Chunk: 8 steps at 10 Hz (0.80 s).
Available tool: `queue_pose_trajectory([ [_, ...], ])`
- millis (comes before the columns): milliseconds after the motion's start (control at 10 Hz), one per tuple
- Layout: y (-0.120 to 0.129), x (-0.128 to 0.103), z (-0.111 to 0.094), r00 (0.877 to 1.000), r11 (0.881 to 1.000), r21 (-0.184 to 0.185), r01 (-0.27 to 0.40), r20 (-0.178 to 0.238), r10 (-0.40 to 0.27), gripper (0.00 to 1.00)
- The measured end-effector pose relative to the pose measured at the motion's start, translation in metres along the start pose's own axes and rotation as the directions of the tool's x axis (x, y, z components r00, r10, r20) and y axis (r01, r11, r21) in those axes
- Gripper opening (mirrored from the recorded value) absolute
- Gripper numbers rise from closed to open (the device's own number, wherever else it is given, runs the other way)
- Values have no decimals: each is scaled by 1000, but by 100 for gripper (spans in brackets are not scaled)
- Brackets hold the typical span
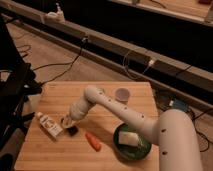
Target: Push the eraser across the table
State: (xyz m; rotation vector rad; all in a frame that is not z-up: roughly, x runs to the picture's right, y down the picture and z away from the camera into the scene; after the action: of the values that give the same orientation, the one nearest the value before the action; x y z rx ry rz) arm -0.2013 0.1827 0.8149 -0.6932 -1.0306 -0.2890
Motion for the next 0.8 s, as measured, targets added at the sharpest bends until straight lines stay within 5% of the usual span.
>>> queue_pose_trajectory([
  [300, -6, 20, -47, 995, 997, 73, -8, -95, 15, 0],
  [800, 9, 44, -32, 988, 997, 38, -71, -135, 76, 0],
])
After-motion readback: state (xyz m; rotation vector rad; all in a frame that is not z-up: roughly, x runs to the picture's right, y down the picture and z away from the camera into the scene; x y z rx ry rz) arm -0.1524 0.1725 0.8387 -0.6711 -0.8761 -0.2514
